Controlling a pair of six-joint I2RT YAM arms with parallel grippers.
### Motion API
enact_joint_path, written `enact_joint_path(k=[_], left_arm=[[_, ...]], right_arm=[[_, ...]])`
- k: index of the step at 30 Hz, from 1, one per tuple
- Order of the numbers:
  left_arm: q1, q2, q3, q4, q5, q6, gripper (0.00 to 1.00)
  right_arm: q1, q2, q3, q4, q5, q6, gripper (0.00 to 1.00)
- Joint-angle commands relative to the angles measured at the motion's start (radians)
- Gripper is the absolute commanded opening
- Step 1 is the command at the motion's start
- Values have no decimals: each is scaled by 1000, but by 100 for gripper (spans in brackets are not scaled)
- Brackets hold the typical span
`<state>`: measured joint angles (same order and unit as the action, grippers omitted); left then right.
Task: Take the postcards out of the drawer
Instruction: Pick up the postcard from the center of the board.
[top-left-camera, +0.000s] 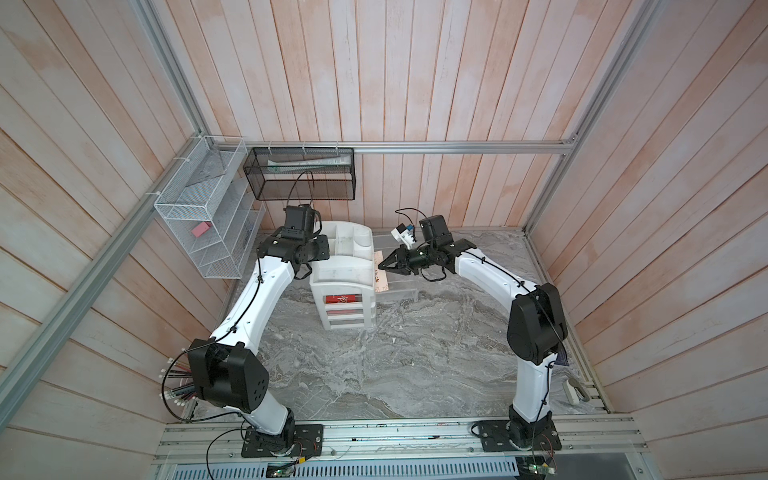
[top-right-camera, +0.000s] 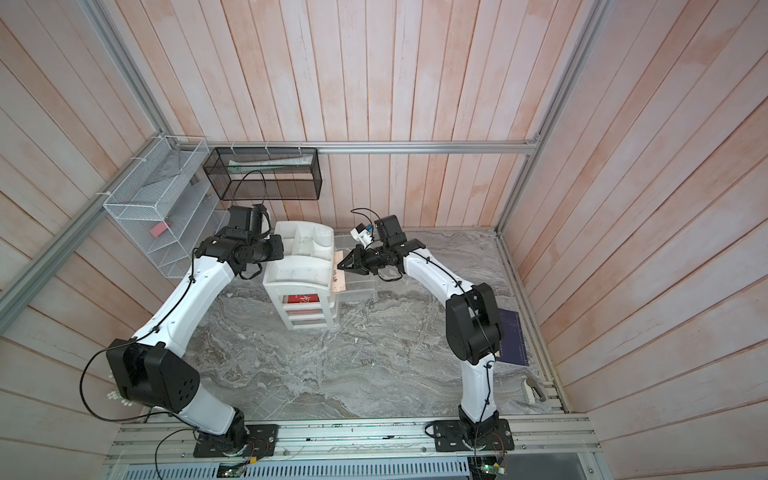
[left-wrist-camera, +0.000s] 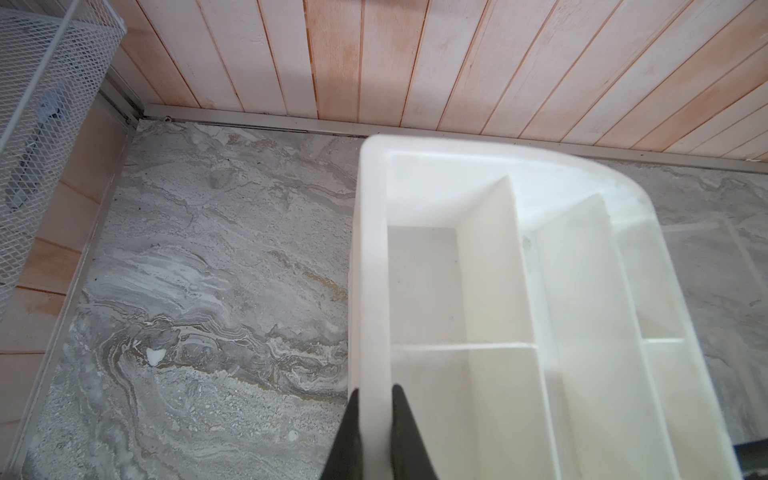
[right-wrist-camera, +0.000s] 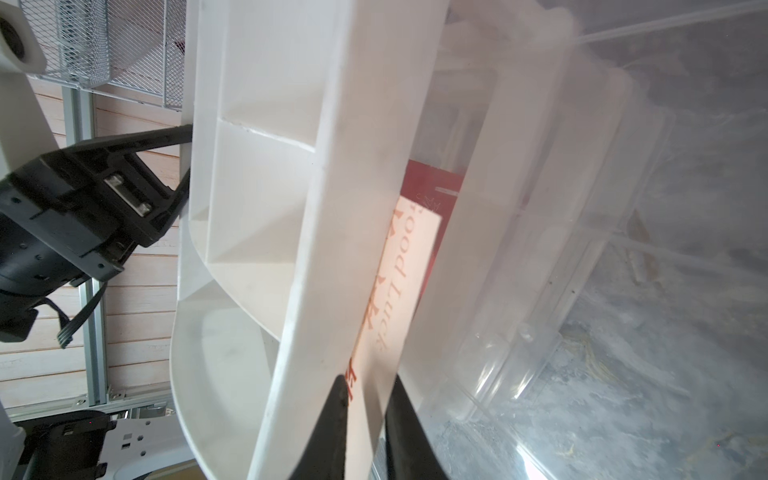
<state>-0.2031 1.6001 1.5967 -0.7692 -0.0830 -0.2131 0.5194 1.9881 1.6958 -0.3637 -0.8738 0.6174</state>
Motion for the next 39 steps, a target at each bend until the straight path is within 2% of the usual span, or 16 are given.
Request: enact_joint_path(k=[1, 5, 11, 29, 31, 34, 39], left_arm=[[-3, -20, -20, 21, 5, 44, 0], [-3, -20, -21, 19, 4, 43, 0], [-1, -23, -24, 20, -1, 41, 0], [20, -35, -25, 53, 12, 45, 0], [21, -39, -14, 57, 14, 50, 6], [23, -47, 3, 65, 14, 63, 21], [25, -59, 29, 70, 35, 79, 32]], right_arm=[[6, 14, -8, -7, -13, -13, 14], [6, 18, -5, -15, -2, -15, 6], [-14, -8, -23, -19, 19, -18, 1], [-132, -120, -84, -62, 29, -82, 0], [-139, -127, -76, -66, 29, -87, 0], [-146, -131, -57, -76, 34, -99, 0], [-150, -129, -16, -96, 54, -126, 0]])
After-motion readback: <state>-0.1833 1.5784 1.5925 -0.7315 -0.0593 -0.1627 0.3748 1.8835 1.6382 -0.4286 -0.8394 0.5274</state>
